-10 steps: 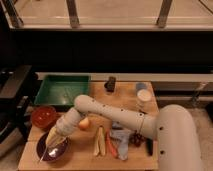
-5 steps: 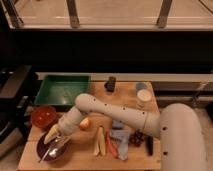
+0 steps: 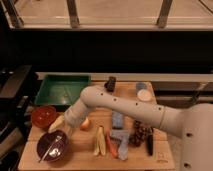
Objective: Place fork in purple bowl
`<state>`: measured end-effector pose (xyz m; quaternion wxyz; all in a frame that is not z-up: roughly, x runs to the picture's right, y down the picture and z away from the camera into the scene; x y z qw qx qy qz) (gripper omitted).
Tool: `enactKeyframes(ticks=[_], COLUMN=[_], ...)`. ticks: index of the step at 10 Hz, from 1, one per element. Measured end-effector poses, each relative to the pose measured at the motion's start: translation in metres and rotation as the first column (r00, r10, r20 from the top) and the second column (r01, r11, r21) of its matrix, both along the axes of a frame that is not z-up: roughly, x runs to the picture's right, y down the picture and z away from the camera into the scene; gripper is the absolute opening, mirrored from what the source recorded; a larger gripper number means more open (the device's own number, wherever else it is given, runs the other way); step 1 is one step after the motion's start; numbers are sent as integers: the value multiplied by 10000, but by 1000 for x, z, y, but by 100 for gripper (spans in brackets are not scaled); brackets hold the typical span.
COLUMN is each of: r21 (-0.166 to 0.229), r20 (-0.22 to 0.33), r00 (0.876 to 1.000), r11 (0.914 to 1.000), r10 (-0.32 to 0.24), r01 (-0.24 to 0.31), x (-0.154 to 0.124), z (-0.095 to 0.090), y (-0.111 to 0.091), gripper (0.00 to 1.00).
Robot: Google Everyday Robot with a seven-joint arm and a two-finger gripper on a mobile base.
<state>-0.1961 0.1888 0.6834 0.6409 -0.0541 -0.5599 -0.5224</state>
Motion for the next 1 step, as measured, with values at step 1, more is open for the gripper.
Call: enactKeyframes(ticks=[1], r21=[172], r20=[-95], r00=[10000], r11=[9998], r10=[23], r01=[-22], x=[2], z=[-3], y=[-5], gripper=[62])
